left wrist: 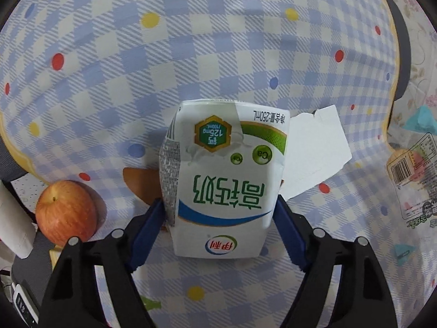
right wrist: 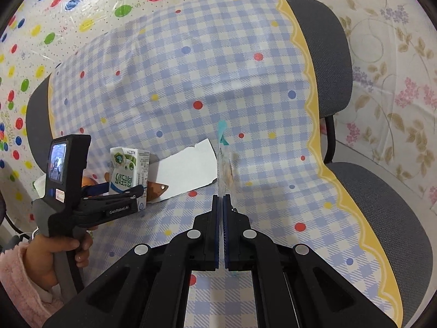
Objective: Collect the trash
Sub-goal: 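Carry carton and packet to the bin and open both tools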
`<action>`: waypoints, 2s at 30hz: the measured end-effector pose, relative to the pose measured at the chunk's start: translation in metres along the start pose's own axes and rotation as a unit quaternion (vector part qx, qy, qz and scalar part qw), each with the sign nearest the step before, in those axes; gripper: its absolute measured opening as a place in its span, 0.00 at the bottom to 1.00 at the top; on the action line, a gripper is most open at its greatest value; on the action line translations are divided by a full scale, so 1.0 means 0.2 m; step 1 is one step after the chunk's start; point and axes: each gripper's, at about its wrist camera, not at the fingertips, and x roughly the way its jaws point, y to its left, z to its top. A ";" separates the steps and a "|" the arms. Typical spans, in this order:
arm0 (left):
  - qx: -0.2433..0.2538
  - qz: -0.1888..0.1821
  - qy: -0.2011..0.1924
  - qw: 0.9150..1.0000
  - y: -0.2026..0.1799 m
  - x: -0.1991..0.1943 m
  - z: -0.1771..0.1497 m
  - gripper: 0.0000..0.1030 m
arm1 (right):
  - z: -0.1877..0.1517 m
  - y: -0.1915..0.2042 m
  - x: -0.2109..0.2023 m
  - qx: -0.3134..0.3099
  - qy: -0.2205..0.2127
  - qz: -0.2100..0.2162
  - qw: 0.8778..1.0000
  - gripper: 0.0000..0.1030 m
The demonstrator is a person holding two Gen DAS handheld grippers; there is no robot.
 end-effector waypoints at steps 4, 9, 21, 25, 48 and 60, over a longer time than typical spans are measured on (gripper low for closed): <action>-0.002 -0.028 -0.045 0.999 0.08 -0.20 -0.06 0.73 | -0.01 0.00 -0.10 0.002 -0.010 0.003 1.000 0.02; -0.007 -0.088 -0.097 0.991 0.17 -0.60 -0.23 0.73 | -0.06 0.02 -0.23 0.004 -0.016 0.013 1.000 0.03; 0.047 -0.123 -0.137 0.982 -0.07 -1.02 -0.54 0.73 | -0.25 0.02 -0.54 0.023 -0.015 0.016 0.999 0.02; 0.059 -0.166 -0.123 0.977 -0.23 -1.07 -0.65 0.73 | -0.34 -0.02 -0.67 0.023 -0.009 -0.011 1.000 0.02; 0.198 -0.313 -0.075 0.926 -1.06 -1.21 -1.09 0.74 | -0.90 -0.42 -1.40 0.101 0.012 -0.180 0.978 0.03; 0.239 -0.337 -0.045 0.910 -1.28 -1.22 -1.24 0.74 | -1.11 -0.51 -1.49 0.136 0.030 -0.196 0.971 0.03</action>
